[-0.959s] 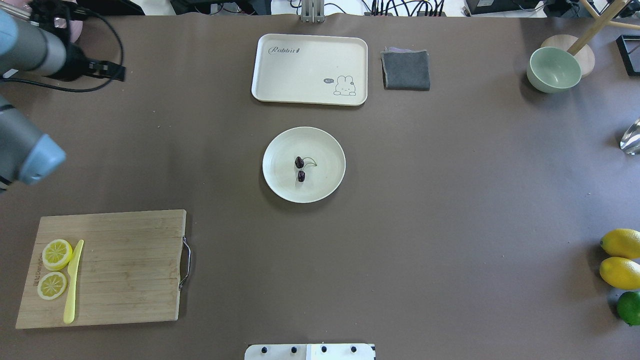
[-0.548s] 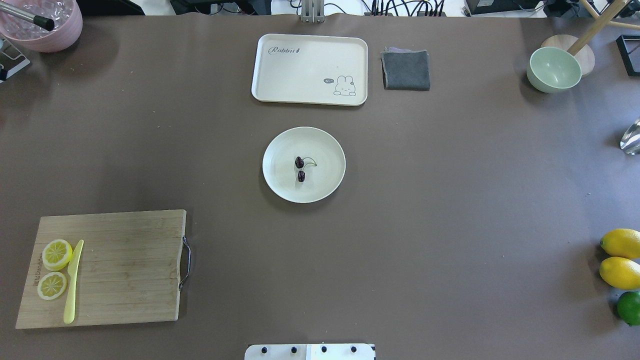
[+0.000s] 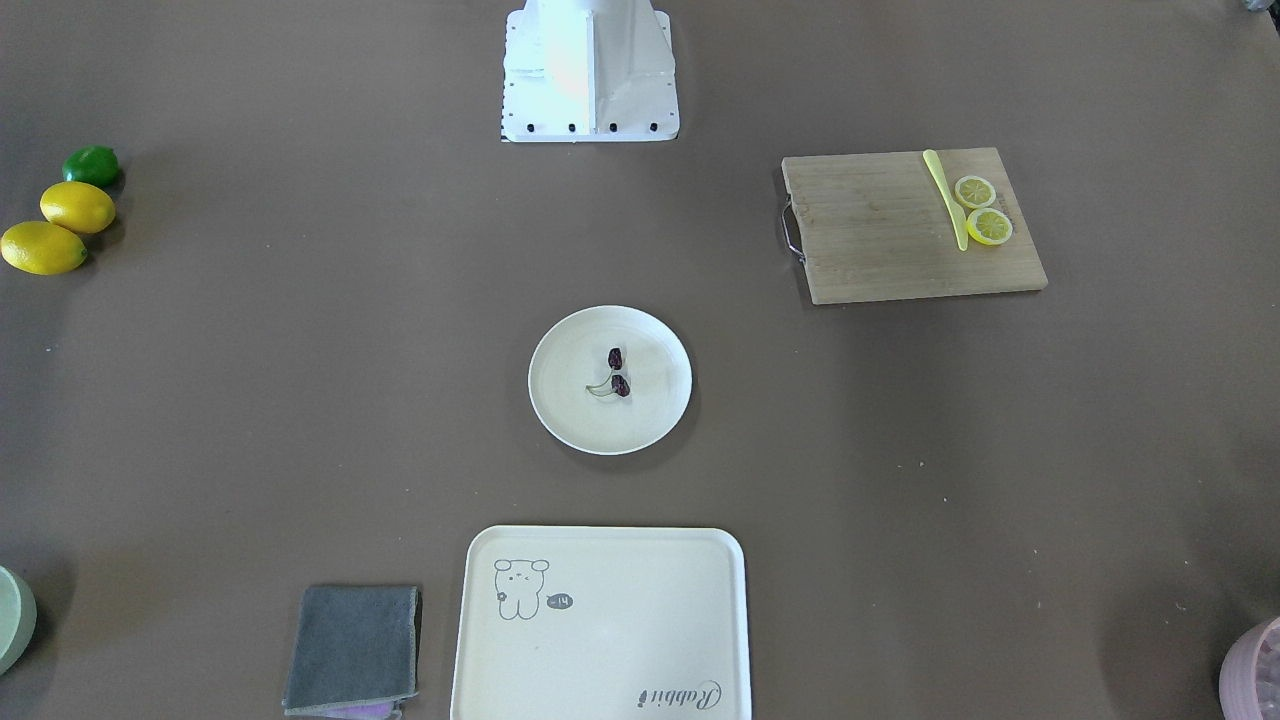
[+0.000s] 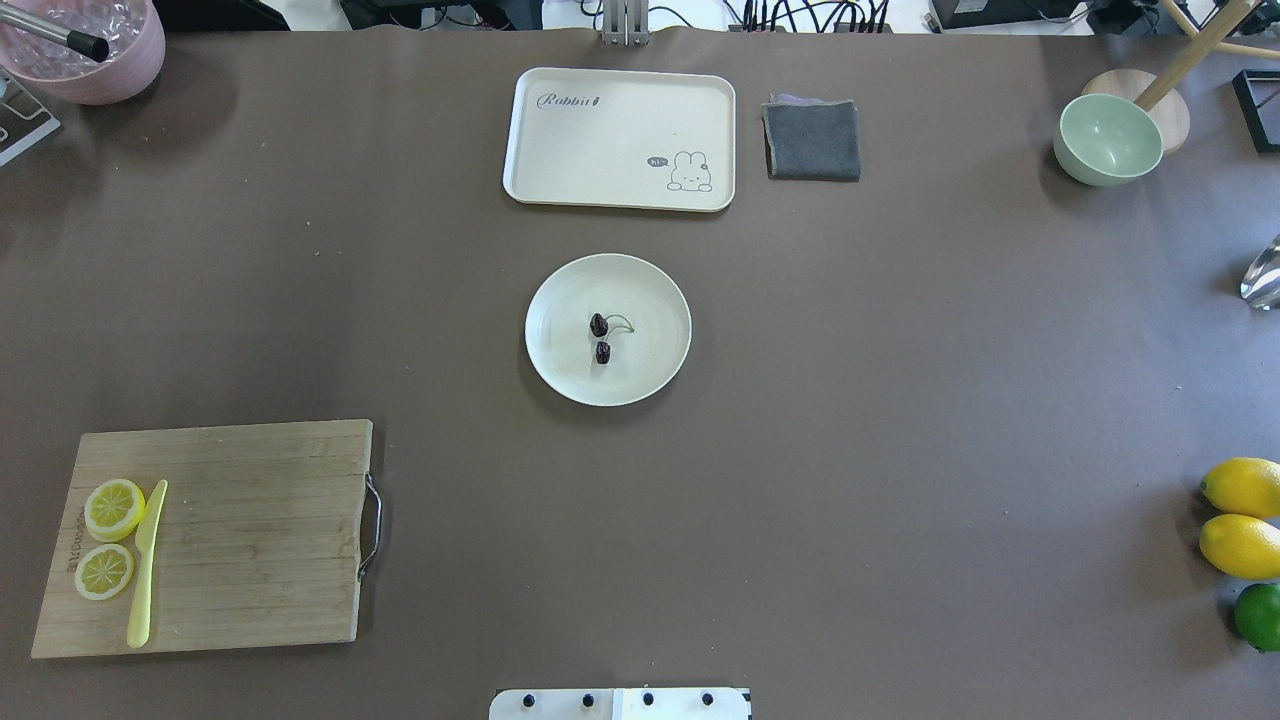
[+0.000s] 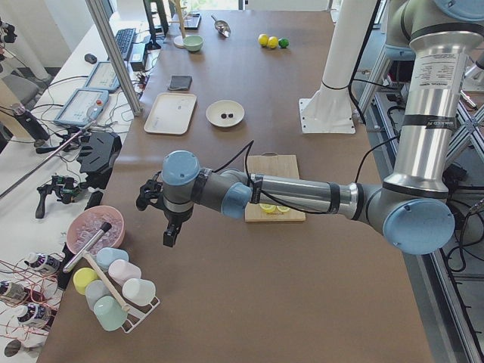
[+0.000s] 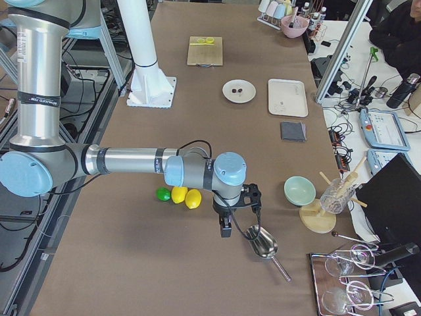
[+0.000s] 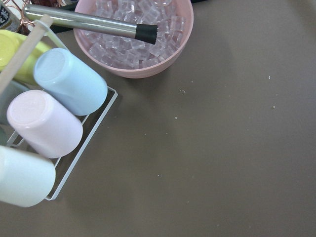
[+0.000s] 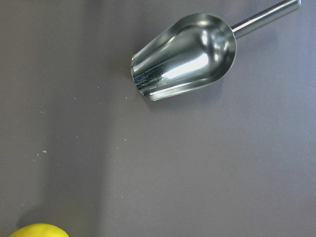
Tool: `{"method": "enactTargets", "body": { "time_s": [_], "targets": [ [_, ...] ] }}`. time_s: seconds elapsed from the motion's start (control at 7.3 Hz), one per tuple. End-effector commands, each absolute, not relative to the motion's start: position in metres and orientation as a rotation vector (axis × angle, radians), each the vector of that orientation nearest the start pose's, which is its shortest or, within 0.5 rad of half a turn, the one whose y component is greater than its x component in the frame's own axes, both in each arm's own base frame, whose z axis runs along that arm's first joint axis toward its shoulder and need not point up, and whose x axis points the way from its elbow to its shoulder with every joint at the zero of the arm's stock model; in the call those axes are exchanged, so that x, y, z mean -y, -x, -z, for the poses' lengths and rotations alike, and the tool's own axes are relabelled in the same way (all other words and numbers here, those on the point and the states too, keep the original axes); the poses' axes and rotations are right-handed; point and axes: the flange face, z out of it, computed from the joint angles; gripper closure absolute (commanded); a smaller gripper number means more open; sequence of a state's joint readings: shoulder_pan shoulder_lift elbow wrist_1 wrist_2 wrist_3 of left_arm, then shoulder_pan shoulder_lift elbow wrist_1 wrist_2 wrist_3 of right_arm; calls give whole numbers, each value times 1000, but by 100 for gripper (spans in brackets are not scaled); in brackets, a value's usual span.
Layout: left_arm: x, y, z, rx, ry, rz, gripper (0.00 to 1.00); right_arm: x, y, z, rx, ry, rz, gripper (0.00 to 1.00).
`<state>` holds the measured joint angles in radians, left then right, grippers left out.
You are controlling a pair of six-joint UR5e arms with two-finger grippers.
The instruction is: Place red cherry on plate
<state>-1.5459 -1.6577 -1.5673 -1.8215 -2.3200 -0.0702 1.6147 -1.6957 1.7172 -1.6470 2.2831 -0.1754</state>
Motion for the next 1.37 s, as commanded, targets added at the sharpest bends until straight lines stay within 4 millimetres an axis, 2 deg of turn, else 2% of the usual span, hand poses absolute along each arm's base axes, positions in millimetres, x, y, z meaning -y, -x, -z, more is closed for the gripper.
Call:
{"method": "enactTargets", "body": {
  "time_s": [0.0,0.14,0.27,0.55,0.68,0.82,1.23],
  "targets": [
    [532,57,-629,-761,-223,-62,2,418,-90,-664,730,-20,98,0],
    [529,68,-626,-760,-235,-37,2,419,-89,-663,726,-21,94,0],
    [523,92,-620,-755,-255,3,2,426,-90,-657,722,-31,93,0],
    [525,94,-616,-754,-258,9,2,460,-91,-629,713,-78,111,0],
    [536,95,-604,-755,-227,21,2,472,-81,-621,712,-81,134,0],
    [542,95,-595,-754,-211,28,2,488,-78,-603,724,-58,129,0],
    [539,95,-596,-755,-214,25,2,490,-79,-602,716,-41,111,0]
  ]
}}
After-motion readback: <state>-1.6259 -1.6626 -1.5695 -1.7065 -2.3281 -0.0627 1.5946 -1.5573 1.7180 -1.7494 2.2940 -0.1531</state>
